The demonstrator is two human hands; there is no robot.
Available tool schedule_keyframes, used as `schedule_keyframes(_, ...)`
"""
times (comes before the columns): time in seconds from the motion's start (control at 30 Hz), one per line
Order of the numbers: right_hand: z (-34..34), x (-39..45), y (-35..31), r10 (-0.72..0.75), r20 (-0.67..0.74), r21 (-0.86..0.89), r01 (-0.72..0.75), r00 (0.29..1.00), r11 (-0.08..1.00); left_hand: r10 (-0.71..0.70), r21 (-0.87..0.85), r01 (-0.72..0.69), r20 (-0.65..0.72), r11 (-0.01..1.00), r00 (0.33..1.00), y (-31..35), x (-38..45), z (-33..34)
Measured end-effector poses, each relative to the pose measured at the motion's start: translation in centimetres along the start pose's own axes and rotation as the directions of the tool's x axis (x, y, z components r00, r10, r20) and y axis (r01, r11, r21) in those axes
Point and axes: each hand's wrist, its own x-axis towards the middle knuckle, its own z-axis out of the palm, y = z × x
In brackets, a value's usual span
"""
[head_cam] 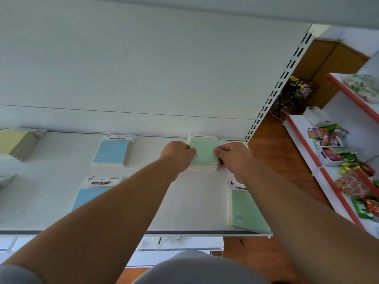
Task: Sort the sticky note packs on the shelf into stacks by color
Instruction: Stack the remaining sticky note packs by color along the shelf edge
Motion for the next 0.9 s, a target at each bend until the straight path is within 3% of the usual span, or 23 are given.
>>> schedule_keyframes(0.53, -0.4, 0.1, -0.3, -0.008, -0.027, -0.043, 0.006, 1.0, 0.999, 0.016, 0.019, -0.016, 0.024, 1.0, 1.0, 0.3, -0.5, 0.3)
schedule_keyframes(0.67, -0.7, -1.1, -0.9, -0.026, -0.085, -0.237, 0.006, 0.996, 0.972, 0.019, 0.0, -0.019, -0.036, 1.0, 0.999, 0.1, -1.7, -0.3)
schedule_keyframes(0.8, -1.6, -4.4, -1.1, -0.14, -0.194, -0.438, 0.042, 0.971, 0.898, 0.105, 0.072, -0.094, -0.159, 0.993, 0.982, -0.7, -5.2, -0.6)
schedule_keyframes(0.9, -2.1, -7.4, -0.4, -0.213, -0.22, -0.521, 0.07, 0.952, 0.85, 0.163, 0.083, -0.158, -0.058, 0.984, 0.985, -1.7, -8.1, -0.1)
